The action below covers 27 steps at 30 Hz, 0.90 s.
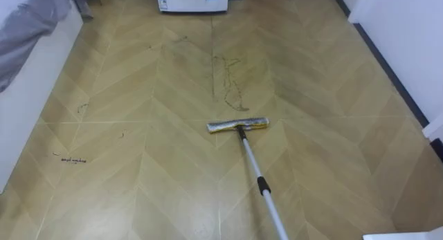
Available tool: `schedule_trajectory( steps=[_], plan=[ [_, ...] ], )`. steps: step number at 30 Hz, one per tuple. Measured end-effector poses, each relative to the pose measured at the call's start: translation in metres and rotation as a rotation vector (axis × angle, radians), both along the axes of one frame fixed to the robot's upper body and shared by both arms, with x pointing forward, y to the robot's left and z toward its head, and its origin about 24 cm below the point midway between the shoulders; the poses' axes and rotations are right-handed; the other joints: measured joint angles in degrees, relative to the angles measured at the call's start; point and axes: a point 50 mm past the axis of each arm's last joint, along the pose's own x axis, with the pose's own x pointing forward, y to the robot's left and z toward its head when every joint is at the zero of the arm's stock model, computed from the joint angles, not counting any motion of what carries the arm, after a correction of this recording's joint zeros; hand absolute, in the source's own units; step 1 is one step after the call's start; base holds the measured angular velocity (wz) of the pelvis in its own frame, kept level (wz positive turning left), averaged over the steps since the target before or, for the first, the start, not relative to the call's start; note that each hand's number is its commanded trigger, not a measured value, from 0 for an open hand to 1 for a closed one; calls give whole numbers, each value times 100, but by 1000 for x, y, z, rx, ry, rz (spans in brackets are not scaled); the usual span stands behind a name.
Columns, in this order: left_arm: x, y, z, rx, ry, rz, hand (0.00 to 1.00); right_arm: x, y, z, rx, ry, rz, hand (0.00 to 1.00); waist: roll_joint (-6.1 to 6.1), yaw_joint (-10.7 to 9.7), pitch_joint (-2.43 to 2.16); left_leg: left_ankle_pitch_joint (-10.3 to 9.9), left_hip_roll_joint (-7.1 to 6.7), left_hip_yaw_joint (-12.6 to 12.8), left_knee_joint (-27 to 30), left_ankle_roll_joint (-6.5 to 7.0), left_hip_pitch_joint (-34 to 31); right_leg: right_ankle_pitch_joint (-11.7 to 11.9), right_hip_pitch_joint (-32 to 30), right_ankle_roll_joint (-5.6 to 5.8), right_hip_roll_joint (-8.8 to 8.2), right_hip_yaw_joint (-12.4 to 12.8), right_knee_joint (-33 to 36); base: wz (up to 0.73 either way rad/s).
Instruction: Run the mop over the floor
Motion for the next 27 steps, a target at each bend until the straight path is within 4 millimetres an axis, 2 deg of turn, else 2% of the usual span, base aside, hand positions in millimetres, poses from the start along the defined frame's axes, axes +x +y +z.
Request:
schedule_trajectory(
  steps=[17, 21, 23, 27],
  plan=[
    [1, -1, 0, -6, 9, -8, 0, 0, 1, 0, 8, 6, -15, 100, -2, 4, -1, 0, -3, -19, -10, 0, -109, -5, -73, -3, -5, -44, 8, 0],
    [15, -1, 0, -5, -23, -17, 0, 12, 0, 0, 4, -20, -12, 100, -26, -2, -25, 2, -5, -37, 175, 1, -496, -4, -435, -5, -34, -83, 127, 3],
    [22, 0, 1, -5, -41, -22, 0, 15, 0, 0, -1, -26, -10, 100, -34, -2, 8, 2, -7, -59, 240, 1, -608, -4, -485, -5, -46, -113, 170, 8],
    [35, 0, 2, 1, -80, -35, 0, 17, 0, 0, -2, -37, -24, 100, -18, -3, 14, 2, -13, -133, 331, 1, -849, 0, -695, -11, -64, -231, 210, 13]
  ],
)
